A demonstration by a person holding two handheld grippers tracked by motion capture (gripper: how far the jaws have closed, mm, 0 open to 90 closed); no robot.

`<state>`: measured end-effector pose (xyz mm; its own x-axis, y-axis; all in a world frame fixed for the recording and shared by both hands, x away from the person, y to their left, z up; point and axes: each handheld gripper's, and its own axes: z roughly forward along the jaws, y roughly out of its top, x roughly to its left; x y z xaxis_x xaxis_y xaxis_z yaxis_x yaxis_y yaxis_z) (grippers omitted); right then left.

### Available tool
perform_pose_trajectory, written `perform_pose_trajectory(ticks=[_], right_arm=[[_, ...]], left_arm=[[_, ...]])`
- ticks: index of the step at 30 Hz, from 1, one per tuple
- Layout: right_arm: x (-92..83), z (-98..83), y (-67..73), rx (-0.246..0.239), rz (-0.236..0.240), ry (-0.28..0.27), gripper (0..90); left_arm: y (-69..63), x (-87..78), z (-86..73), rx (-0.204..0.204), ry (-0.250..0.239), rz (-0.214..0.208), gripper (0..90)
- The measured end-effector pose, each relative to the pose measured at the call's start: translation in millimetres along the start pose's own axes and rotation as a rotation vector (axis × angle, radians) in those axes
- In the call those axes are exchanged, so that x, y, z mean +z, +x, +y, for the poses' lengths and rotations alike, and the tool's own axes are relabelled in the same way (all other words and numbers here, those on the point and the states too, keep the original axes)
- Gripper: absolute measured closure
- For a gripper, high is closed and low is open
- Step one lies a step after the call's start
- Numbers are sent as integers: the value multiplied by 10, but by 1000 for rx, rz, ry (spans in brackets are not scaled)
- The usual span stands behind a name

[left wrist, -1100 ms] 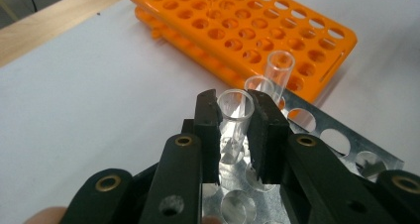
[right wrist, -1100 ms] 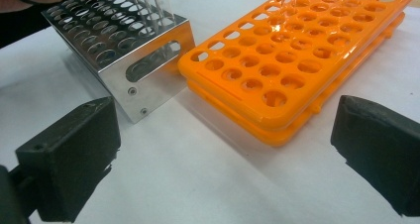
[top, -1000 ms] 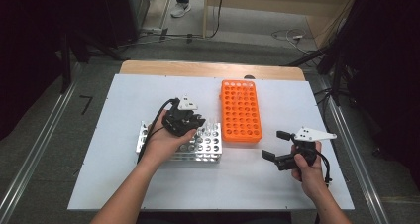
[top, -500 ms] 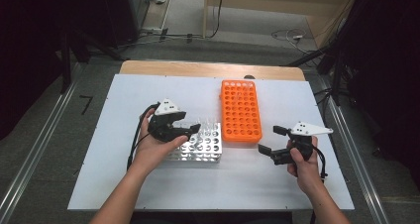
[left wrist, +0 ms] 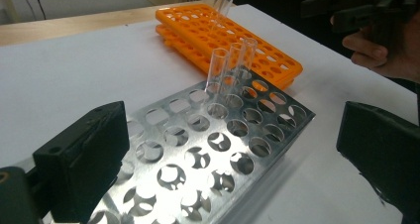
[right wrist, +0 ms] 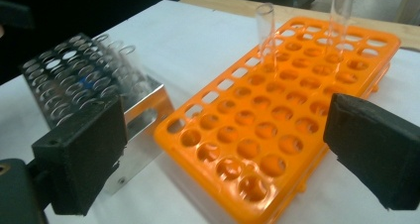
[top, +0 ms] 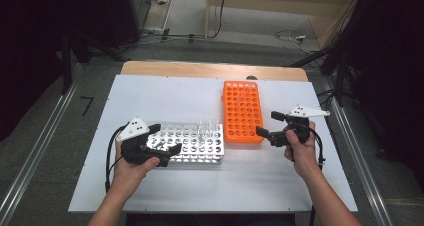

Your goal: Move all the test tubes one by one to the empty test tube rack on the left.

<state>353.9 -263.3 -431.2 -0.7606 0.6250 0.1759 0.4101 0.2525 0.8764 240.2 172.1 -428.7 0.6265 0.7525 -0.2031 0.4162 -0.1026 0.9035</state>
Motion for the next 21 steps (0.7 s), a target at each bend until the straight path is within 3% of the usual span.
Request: perform_pose_trajectory(ticks=[9, 13, 18, 21], right_arm=[[188, 248, -240, 39, -42, 7, 40], [295, 347, -359, 72, -45, 16, 109], [482, 452, -470, 83, -92, 56, 187], [602, 510, -532, 94, -129, 83, 224]], left_arm=[[45, -192, -231, -41, -47, 20, 0], [32, -211, -285, -48, -51, 20, 0], [6, -268, -292, -28, -63, 29, 0], [31, -291, -310, -45, -71, 27, 0]])
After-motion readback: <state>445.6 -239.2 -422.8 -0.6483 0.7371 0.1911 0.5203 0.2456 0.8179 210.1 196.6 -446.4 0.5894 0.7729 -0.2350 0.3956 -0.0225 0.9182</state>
